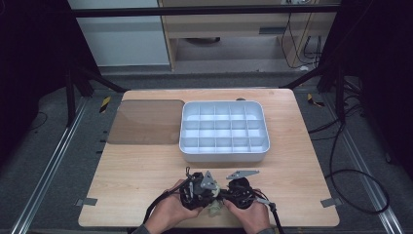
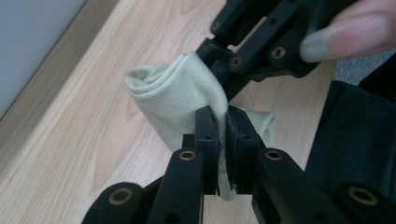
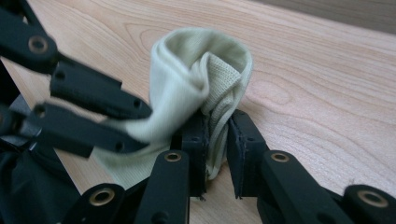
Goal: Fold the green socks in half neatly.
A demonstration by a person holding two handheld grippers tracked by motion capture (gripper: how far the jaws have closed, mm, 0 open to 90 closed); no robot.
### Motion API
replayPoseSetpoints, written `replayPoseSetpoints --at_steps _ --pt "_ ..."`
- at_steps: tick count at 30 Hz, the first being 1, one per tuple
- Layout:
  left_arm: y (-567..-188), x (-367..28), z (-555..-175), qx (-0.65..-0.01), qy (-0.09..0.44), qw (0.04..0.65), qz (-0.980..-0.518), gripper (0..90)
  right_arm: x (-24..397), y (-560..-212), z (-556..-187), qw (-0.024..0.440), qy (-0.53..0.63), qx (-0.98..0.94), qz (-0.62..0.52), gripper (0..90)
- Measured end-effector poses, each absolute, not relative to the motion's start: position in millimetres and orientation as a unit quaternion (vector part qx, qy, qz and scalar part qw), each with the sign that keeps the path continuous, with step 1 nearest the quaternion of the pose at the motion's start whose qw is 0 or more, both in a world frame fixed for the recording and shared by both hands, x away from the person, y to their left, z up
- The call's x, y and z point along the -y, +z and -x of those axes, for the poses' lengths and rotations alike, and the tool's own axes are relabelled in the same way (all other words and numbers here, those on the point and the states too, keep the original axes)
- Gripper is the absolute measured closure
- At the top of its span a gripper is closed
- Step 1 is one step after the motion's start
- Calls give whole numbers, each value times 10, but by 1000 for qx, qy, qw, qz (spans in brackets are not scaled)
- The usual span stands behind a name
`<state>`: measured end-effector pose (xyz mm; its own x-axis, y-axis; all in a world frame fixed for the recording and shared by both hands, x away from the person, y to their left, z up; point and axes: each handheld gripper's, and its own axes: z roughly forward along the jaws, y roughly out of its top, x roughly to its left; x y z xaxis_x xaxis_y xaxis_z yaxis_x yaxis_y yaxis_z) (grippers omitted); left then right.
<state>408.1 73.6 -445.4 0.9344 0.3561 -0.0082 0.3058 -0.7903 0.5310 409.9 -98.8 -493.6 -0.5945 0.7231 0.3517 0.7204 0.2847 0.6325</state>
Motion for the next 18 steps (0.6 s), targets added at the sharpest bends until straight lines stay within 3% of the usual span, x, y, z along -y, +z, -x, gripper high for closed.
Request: replayPoseSetpoints --at_steps 5,14,18 --pt "-4459 -729 -4096 -185 48 274 -943 840 1005 -4945 -4105 0 397 -800 -451 774" --pt "-4459 -765 -4133 -199 59 264 -942 840 1049 -4884 -4094 25 391 -804 -448 622" --pt "-4454 -783 -4146 -202 61 266 -941 841 1088 -4858 -4069 26 392 -803 -448 601"
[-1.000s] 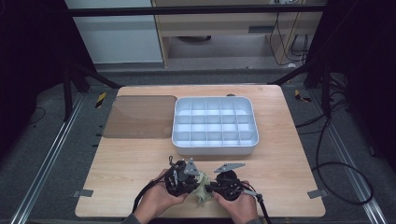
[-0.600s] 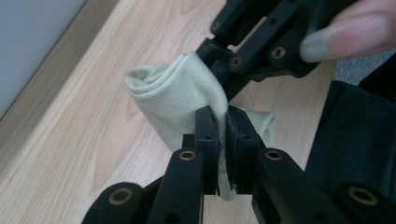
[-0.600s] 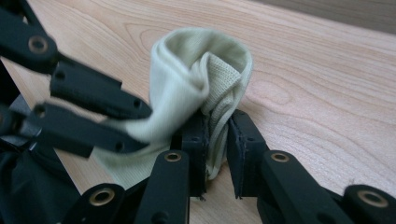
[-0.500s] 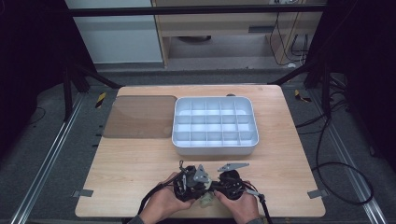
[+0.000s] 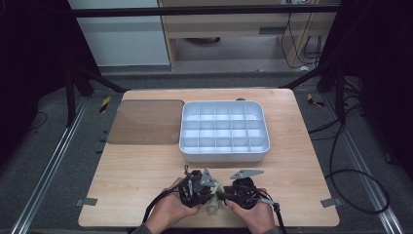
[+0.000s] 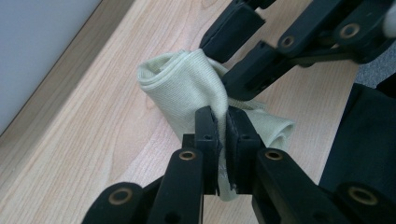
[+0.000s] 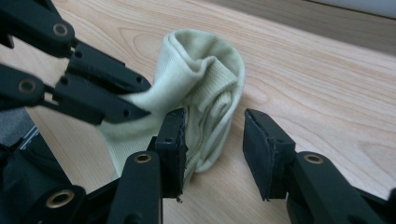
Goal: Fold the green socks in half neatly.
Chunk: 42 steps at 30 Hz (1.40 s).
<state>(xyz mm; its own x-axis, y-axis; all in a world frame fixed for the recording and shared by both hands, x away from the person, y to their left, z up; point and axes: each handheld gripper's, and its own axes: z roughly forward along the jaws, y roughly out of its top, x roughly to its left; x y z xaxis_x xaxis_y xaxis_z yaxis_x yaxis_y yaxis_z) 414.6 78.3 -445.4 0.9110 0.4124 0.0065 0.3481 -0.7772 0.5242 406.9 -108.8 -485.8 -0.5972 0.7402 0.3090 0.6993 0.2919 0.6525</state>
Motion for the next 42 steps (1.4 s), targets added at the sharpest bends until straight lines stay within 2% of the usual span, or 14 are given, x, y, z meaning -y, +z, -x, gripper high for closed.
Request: replayPoseSetpoints --at_steps 2,4,7,10,18,20,22,27,31,34,42 --pt "-4446 -790 -4152 -202 62 266 -940 840 1109 -4860 -4058 24 391 -805 -445 631" --pt "-4436 -791 -4153 -204 61 267 -940 840 1118 -4867 -4049 17 392 -806 -443 708" --pt "-4421 -784 -4154 -205 60 270 -939 839 1114 -4890 -4062 16 393 -809 -437 775" --pt "-4408 -766 -4161 -205 60 273 -938 838 1105 -4907 -4081 14 394 -809 -436 795" --pt "-4456 -603 -4177 -196 55 265 -943 834 1112 -4957 -4102 6 398 -806 -437 790" --pt "-4471 -578 -4174 -194 56 261 -944 833 1122 -4970 -4097 6 396 -806 -440 757" --pt "-4485 -561 -4180 -196 53 261 -944 833 1157 -4971 -4080 14 389 -808 -443 680" --pt "-4506 -540 -4204 -199 52 253 -945 832 1335 -4922 -3969 29 390 -798 -458 614" --pt "-4520 -525 -4205 -200 53 253 -945 829 1404 -4928 -3953 33 395 -791 -467 624" --pt "-4529 -524 -4204 -201 53 255 -944 829 1427 -4895 -3977 40 417 -776 -472 682" --pt "-4548 -549 -4201 -203 51 262 -942 826 1370 -4704 -4049 51 434 -774 -459 726"
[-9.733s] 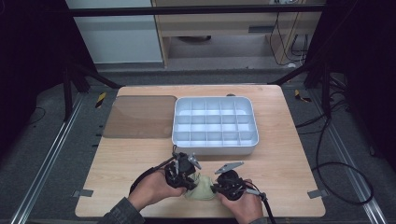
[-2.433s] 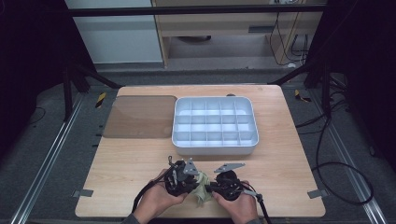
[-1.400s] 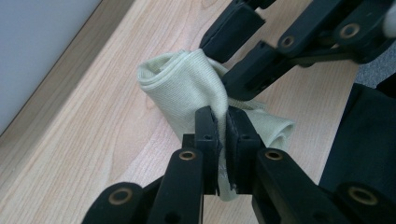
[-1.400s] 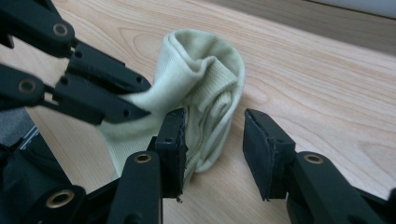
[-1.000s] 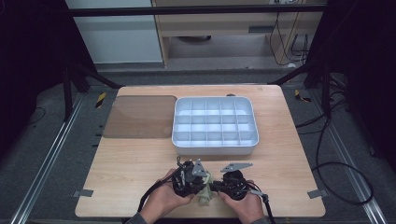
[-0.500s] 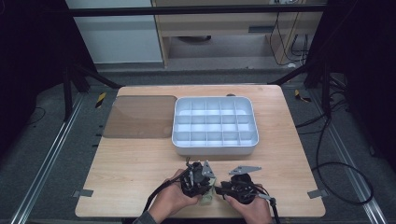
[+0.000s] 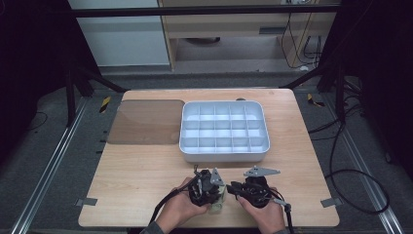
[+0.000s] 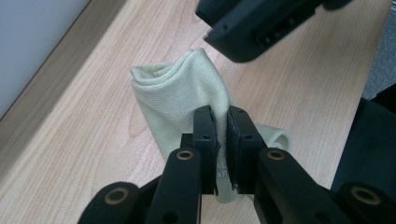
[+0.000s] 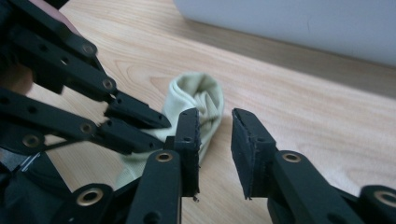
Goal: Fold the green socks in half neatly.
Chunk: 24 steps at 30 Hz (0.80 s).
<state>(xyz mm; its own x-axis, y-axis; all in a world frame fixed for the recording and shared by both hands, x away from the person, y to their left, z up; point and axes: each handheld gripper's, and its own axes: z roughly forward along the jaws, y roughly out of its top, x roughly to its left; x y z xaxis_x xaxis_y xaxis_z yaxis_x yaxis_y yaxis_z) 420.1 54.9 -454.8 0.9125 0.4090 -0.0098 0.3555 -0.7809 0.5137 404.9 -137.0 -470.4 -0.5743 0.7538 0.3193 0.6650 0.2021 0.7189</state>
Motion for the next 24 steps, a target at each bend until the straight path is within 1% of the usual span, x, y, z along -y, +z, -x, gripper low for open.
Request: replayPoseSetpoints --at_steps 6,14,20,24 --pt "-4548 -550 -4197 -203 53 262 -942 826 1357 -4619 -4078 51 439 -773 -456 733" --pt "-4547 -574 -4192 -210 51 271 -938 815 1379 -4590 -4085 53 440 -773 -454 729" --pt "-4523 -590 -4182 -214 56 278 -935 761 1348 -4605 -4090 45 445 -771 -454 700" --pt "-4532 -585 -4170 -214 55 281 -934 744 1321 -4594 -4113 41 449 -768 -455 678"
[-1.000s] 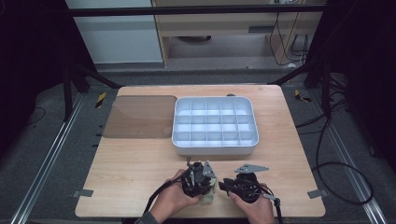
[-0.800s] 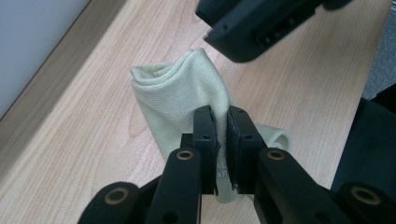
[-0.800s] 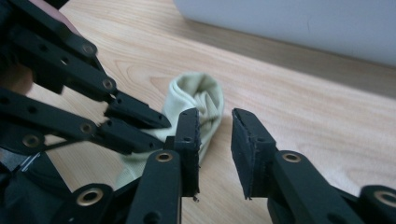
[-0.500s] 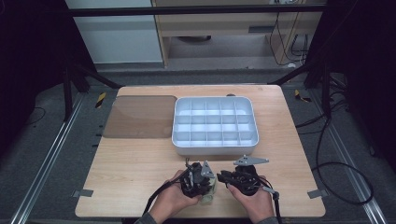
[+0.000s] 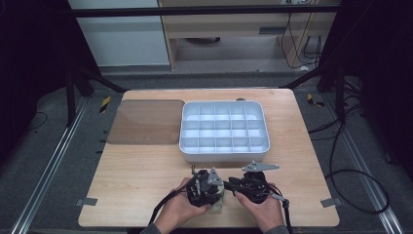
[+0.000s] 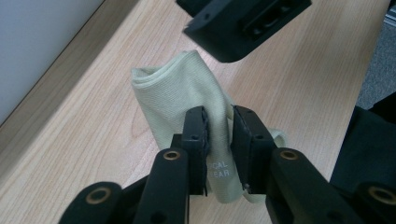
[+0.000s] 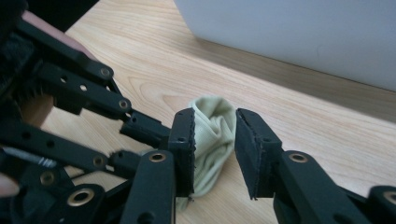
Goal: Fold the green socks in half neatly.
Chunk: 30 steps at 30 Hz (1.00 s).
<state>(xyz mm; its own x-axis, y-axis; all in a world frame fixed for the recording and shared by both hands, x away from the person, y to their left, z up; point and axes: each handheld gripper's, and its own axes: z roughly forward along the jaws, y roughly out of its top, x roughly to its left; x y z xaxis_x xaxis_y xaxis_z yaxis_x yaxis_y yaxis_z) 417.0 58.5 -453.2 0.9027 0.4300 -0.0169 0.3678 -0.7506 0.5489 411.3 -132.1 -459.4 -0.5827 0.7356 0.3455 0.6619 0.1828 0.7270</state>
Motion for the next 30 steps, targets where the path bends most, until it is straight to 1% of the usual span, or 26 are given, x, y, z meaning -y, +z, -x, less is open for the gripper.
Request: replayPoseSetpoints --at_steps 6,7,9,11,13,18,22,24,26,28,30 --pt "-4537 -577 -4164 -216 58 284 -932 736 1242 -4614 -4175 28 449 -768 -456 673" --pt "-4536 -577 -4160 -216 58 285 -932 732 1220 -4630 -4190 26 446 -771 -455 686" --pt "-4531 -586 -4149 -217 61 286 -931 715 1201 -4659 -4210 25 438 -775 -455 742" --pt "-4526 -606 -4135 -219 66 289 -930 684 1199 -4678 -4220 22 435 -776 -456 795" --pt "-4517 -640 -4120 -225 77 291 -927 641 1200 -4682 -4223 20 431 -779 -455 827" --pt "-4555 -733 -4076 -235 98 289 -923 609 1217 -4675 -4234 25 424 -784 -453 843" --pt "-4621 -757 -4082 -240 95 292 -921 605 1201 -4690 -4240 23 419 -787 -452 847" --pt "-4642 -757 -4084 -237 87 294 -922 644 1200 -4700 -4249 27 417 -789 -451 849" --pt "-4642 -753 -4078 -234 84 294 -923 735 1199 -4713 -4262 23 413 -789 -454 855" --pt "-4635 -743 -4060 -230 89 295 -923 799 1198 -4722 -4277 22 410 -790 -456 859" --pt "-4622 -731 -4035 -227 92 295 -924 823 1197 -4740 -4301 22 407 -791 -457 863"
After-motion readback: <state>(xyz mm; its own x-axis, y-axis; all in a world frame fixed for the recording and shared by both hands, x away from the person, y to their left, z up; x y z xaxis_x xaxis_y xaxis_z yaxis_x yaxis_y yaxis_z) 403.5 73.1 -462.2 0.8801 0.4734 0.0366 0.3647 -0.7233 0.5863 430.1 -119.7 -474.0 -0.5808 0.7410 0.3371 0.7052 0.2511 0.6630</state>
